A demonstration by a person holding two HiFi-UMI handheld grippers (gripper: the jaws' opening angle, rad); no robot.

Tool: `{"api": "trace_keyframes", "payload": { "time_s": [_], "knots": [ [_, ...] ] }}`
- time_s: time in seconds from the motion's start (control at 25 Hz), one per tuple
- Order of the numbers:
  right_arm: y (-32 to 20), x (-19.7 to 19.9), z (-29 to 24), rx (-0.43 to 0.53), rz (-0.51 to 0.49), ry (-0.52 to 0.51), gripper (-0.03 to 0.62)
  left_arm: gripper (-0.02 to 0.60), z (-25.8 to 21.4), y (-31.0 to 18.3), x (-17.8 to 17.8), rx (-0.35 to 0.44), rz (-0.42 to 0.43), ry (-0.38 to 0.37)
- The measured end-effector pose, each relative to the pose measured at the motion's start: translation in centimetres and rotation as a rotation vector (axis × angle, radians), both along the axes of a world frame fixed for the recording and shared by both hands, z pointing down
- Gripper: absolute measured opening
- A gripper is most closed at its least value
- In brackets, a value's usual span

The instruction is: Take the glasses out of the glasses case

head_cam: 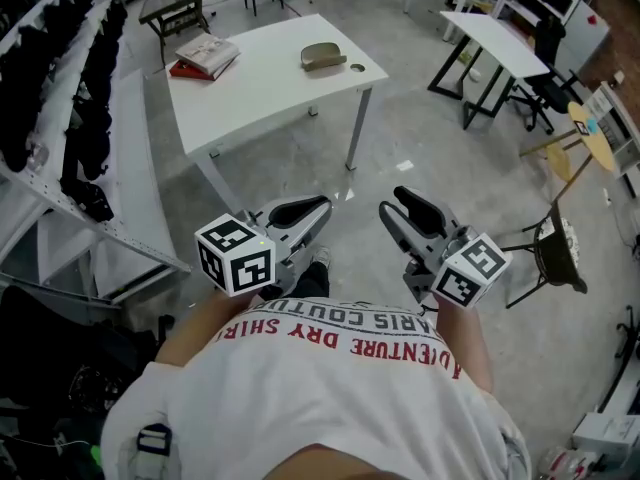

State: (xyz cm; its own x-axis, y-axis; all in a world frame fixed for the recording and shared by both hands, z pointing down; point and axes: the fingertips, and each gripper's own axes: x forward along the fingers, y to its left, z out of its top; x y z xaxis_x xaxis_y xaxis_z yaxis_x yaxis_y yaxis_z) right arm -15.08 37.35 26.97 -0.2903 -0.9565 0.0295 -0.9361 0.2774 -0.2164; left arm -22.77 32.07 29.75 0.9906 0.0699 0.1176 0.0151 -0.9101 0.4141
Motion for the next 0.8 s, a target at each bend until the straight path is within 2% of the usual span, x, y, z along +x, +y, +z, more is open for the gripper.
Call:
{"api": "trace_keyframes", "payload": {
  "time_s": [0.32,0.8],
  "knots": [
    [-3.8,2.3,1.3,-0.046,-0.001,0.022,0.252,0.048,0.9,-3.8,2.4,-0.016,0.01,0.002],
    [-15.4,9.6,2.9,-0.129,0.003,0.023,0.284,0.048,3.1,-15.5,10.0,-0.092,0.013,-0.022]
  ]
}}
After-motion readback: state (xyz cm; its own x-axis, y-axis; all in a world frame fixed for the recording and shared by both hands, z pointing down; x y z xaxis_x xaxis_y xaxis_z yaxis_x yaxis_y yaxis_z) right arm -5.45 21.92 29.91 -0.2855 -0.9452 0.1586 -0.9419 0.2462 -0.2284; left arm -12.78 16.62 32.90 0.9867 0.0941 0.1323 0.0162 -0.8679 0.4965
